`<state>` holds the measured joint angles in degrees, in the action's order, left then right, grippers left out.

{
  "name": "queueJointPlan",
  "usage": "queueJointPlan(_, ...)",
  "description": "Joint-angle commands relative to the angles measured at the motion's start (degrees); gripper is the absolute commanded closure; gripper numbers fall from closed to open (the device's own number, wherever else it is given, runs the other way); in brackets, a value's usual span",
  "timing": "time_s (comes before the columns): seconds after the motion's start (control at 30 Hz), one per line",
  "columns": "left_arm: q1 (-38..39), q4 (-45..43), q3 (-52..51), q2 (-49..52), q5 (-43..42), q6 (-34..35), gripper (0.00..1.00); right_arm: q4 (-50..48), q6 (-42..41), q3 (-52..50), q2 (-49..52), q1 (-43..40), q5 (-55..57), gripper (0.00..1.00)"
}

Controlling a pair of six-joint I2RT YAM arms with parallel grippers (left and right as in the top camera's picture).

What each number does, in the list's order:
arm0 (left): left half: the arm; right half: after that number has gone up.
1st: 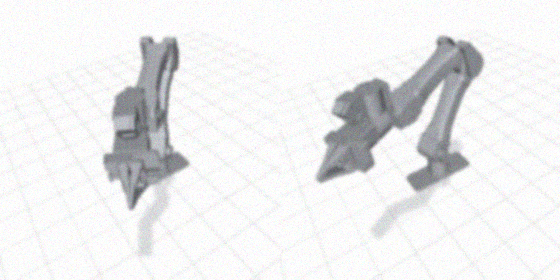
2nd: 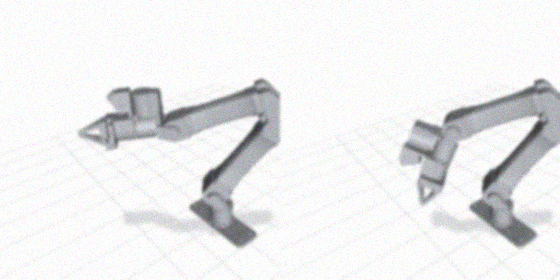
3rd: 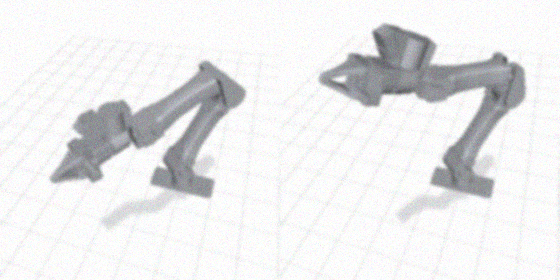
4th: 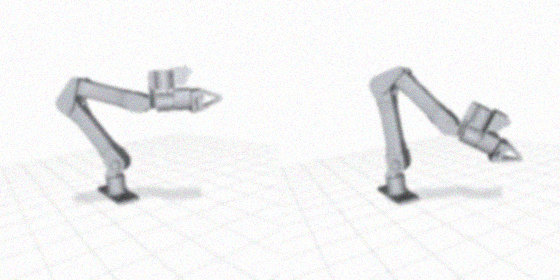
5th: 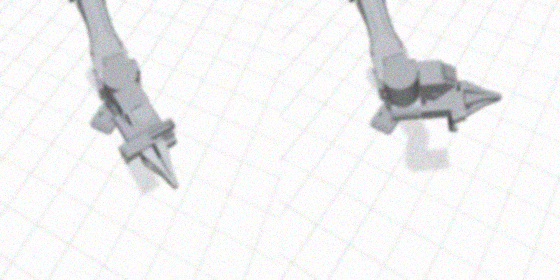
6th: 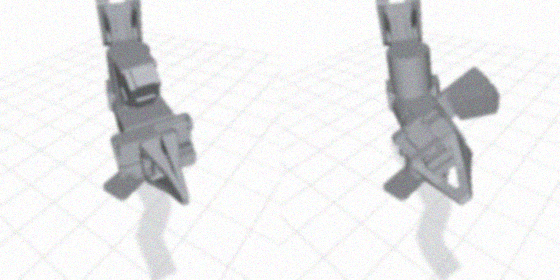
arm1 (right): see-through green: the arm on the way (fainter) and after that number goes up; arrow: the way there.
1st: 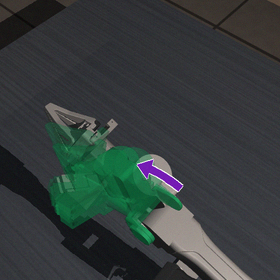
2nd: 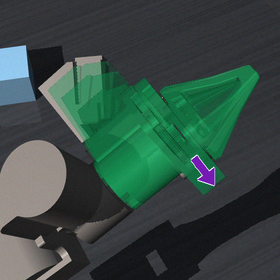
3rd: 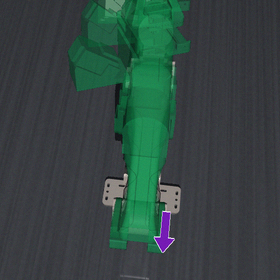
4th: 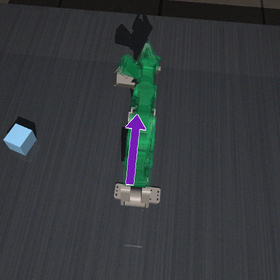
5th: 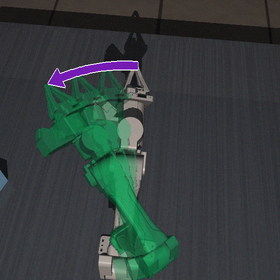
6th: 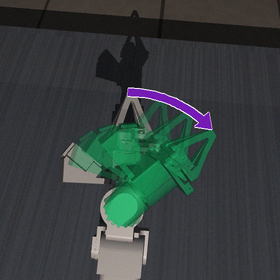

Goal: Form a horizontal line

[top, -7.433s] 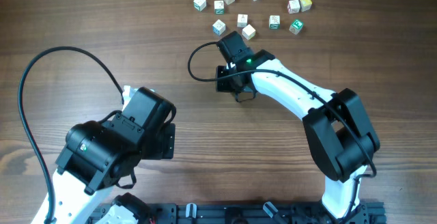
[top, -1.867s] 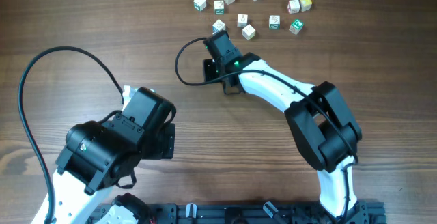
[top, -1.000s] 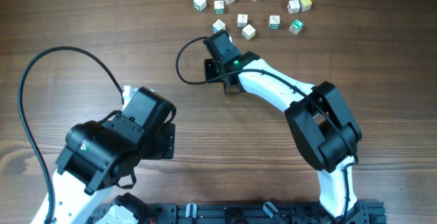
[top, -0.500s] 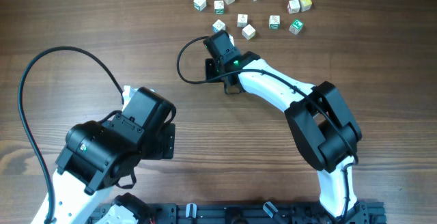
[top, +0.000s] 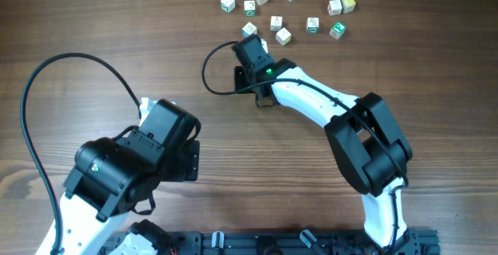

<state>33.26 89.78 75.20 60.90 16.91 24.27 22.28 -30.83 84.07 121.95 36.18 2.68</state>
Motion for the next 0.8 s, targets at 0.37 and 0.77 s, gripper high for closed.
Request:
queueJointPlan(0.37, -0.2, -0.1, -0.3, 0.0, 0.9, -0.1, 0.00, -0.1, -0.2, 3.8, 1.2, 0.0, -2.5, 0.95)
queueJointPlan(0.77, -0.2, -0.1, -0.3, 0.0, 0.9, -0.1, 0.00, 5.3, 2.3, 10.6, 1.1, 0.1, 1.2, 0.95)
